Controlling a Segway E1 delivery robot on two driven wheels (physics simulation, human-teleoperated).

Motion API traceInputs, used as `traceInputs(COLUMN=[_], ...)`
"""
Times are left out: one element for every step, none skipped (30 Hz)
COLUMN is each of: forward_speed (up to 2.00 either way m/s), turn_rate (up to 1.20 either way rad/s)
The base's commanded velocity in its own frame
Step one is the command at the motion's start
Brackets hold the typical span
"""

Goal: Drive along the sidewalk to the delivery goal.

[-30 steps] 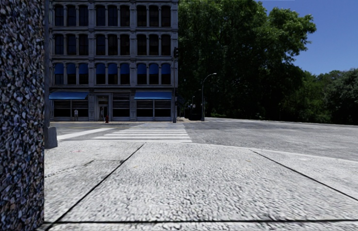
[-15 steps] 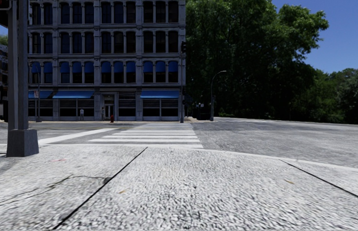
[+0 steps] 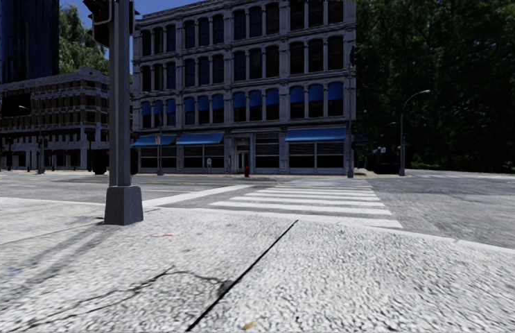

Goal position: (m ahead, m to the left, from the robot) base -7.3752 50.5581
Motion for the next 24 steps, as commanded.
traceInputs(forward_speed=[1.34,1.34,1.35,1.35,1.35,1.41,1.41,1.46,1.52,1.54,1.54,1.56,1.58,1.6,1.61,1.61,1.63,1.63,1.63,1.64,1.64,1.64,1.64,1.64], turn_rate=[0.76,0.76,0.76,0.76,0.76,0.76,0.76,0.76,0.76,0.76,0.76,0.76,0.76,0.76,0.76,0.76,0.76,0.76,0.76,0.76,0.76,0.76,0.77,0.82])
